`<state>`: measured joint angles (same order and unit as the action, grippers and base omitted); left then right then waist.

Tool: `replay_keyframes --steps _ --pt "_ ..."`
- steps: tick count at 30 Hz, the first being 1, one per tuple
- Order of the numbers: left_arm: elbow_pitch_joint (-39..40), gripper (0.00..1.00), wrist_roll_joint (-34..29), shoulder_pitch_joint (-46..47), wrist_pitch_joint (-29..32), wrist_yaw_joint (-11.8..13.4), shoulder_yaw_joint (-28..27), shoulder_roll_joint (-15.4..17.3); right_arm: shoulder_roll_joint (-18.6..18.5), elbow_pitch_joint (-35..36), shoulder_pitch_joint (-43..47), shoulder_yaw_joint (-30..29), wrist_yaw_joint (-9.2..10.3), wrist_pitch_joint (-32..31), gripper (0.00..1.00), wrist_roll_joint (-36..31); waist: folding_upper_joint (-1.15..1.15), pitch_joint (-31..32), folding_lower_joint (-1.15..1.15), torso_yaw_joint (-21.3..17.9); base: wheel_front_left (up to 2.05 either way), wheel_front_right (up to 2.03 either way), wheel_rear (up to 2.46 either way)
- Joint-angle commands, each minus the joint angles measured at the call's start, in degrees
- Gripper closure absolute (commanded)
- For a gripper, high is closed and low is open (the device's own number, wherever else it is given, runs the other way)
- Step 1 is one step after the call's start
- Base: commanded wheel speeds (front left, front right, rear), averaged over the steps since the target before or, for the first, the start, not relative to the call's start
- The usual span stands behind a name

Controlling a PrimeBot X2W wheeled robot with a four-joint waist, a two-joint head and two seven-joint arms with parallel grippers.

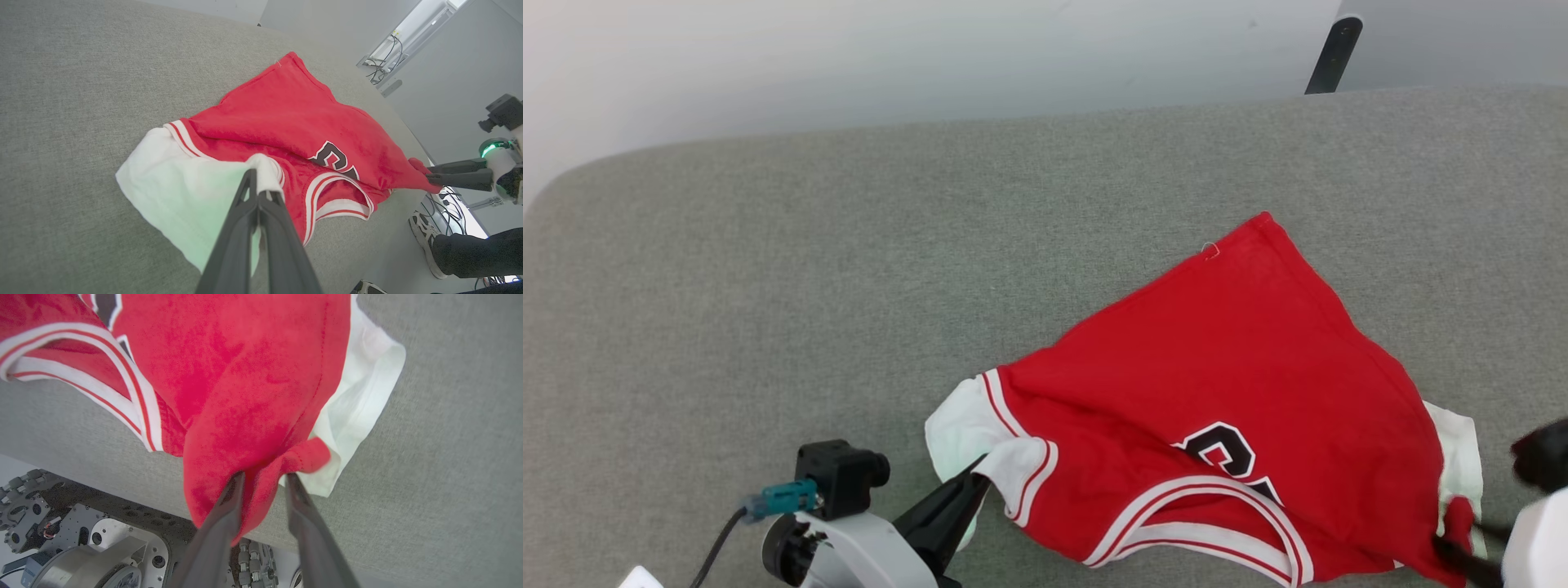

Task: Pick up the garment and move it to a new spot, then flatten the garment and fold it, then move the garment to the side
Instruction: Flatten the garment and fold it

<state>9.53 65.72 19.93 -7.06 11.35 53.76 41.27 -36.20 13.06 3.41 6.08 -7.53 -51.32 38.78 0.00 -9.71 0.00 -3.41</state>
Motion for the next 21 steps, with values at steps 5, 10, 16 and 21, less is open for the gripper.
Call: replay_keyframes --steps 5,10,16,21 --pt "0.6 1.00 -0.2 0.6 0.1 0.0 0.2 -0.2 -0.4 4.2 -4.7 -4.6 0.09 -0.7 0.00 0.4 0.00 -0.2 0.00 0.8 0.00 0.00 0.00" --pt "0.9 1.00 -0.8 1.2 0.3 -0.1 0.3 -0.5 -1.5 5.4 -13.4 -6.5 0.09 -2.6 0.00 1.1 0.00 -1.3 0.00 2.4 0.00 0.00 0.00" --pt "0.8 1.00 -1.3 2.8 0.5 -0.7 0.3 -1.1 -0.4 -4.4 -29.1 1.2 0.09 -0.5 0.00 -3.0 0.00 -4.7 0.00 4.4 0.00 0.00 0.00" --pt "0.2 1.00 -2.3 5.1 1.1 -1.6 0.5 -2.3 2.0 -17.4 -41.8 9.2 0.09 1.3 0.00 -5.6 0.00 -8.7 0.00 7.0 0.00 0.00 0.00"
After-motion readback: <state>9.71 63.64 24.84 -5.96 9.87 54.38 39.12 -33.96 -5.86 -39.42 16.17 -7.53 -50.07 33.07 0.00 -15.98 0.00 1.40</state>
